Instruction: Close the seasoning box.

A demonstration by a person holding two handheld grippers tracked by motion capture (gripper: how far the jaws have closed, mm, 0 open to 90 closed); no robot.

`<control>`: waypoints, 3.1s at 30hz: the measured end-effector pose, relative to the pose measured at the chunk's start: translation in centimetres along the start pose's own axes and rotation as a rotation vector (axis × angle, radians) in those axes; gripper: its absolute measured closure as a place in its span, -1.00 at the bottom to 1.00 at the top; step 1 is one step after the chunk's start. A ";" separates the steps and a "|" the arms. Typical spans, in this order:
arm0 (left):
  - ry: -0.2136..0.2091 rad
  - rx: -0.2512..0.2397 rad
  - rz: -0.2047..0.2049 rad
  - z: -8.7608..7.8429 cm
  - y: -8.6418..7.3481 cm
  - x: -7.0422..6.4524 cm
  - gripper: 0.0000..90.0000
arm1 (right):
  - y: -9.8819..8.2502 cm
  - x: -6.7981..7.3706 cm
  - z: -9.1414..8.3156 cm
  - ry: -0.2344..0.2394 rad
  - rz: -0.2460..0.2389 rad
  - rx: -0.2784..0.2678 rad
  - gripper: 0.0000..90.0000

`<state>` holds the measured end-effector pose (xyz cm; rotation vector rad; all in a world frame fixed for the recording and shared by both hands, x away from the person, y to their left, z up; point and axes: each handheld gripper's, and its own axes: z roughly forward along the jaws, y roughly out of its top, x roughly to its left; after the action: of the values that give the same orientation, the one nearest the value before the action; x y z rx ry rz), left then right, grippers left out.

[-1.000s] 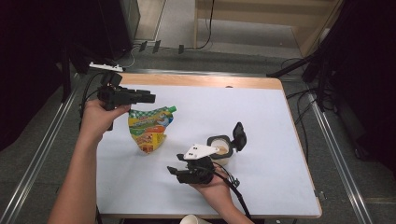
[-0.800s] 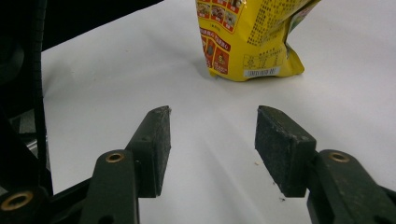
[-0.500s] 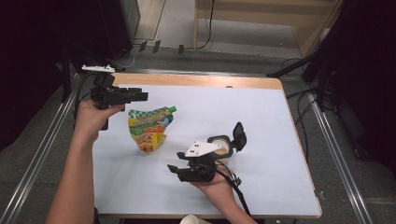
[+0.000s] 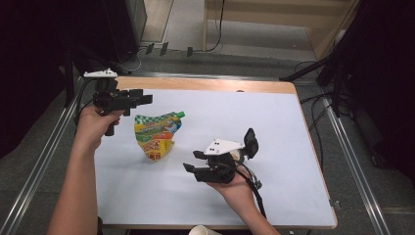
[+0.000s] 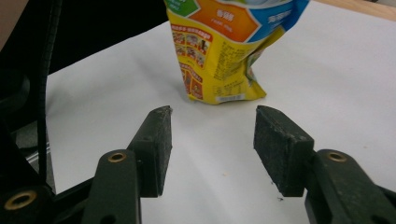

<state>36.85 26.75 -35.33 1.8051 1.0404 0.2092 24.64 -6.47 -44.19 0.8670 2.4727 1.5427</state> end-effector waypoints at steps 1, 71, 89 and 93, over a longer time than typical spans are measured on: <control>0.012 0.005 -0.004 0.0 0.0 0.1 -0.18 | 0.1 -0.2 -0.2 -0.003 0.005 -0.001 0.07; -0.064 0.141 0.002 1.7 -1.8 1.8 -0.33 | 1.8 -8.7 -14.0 -0.191 0.142 -0.083 0.68; -0.069 0.158 -0.009 2.0 -2.1 2.0 -0.33 | -0.3 -10.9 -12.9 -0.207 0.244 -0.038 1.00; -0.066 0.163 -0.007 2.1 -2.1 2.0 -0.33 | -0.3 -10.7 -12.6 -0.206 0.238 -0.037 1.00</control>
<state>38.06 27.07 -38.68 1.9405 1.0412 0.0614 28.78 -22.08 -40.64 1.2828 2.2568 1.4739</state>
